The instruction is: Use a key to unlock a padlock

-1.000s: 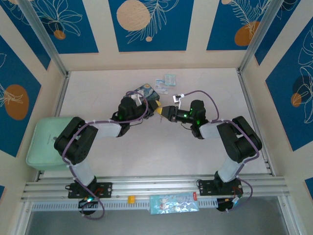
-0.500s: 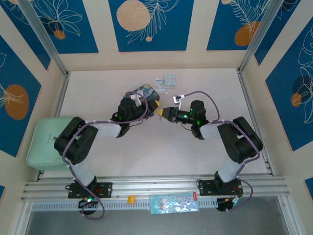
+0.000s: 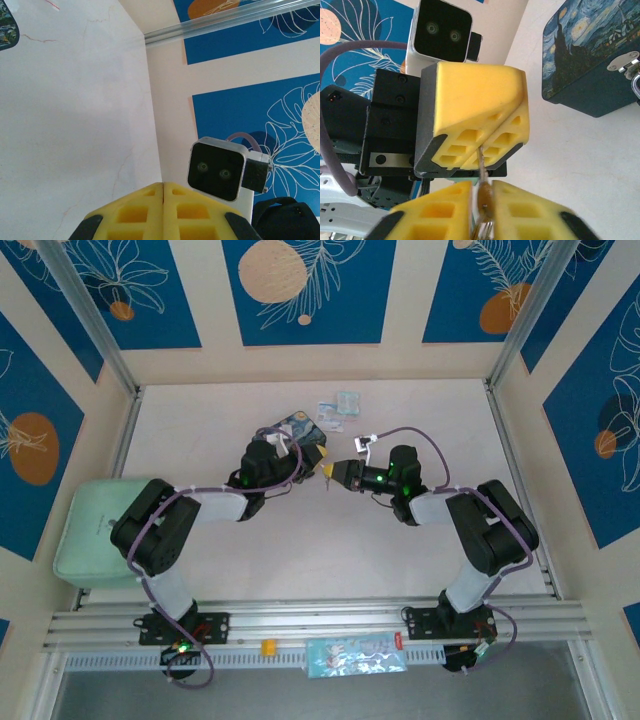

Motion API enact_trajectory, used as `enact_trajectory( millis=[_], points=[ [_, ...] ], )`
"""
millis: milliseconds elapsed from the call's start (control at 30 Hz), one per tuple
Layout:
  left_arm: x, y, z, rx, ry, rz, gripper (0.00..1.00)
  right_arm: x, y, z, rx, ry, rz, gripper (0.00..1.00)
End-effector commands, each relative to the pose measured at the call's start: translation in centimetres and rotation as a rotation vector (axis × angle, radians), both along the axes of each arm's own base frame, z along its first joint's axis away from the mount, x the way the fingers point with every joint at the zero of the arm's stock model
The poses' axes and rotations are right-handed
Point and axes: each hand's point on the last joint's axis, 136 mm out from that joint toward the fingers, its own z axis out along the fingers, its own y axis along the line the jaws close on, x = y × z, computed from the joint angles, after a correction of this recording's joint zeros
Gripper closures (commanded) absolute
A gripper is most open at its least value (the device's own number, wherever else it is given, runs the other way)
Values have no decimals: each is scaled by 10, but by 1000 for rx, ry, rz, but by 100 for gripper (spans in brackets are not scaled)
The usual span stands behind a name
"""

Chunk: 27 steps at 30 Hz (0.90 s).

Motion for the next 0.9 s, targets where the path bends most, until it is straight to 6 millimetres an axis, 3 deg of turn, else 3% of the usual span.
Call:
enact_trajectory(
  millis=[0,67,133,233,333,467,667,867],
  points=[
    [4,5,13,-23,-36,20,100,0,-3,7,1,-25,-7,93],
    [4,5,13,-24,-37,17,100,1,-3,7,0,-29,-12,100],
    [4,5,14,-22,-39,15,97,2,-5,7,-3,-33,-20,100],
    [6,13,8,17,-33,31,65,6,-13,3,-14,-34,-46,100],
    [9,34,-11,114,-12,73,50,6,-23,-4,-39,-31,-59,100],
    [3,59,-42,256,28,103,49,2,-31,-11,-109,-38,-69,100],
    [-14,65,-84,430,81,77,50,4,-42,-19,-223,-34,-106,100],
    [-3,60,-107,524,64,131,50,11,-46,-28,-230,16,-140,100]
  ],
)
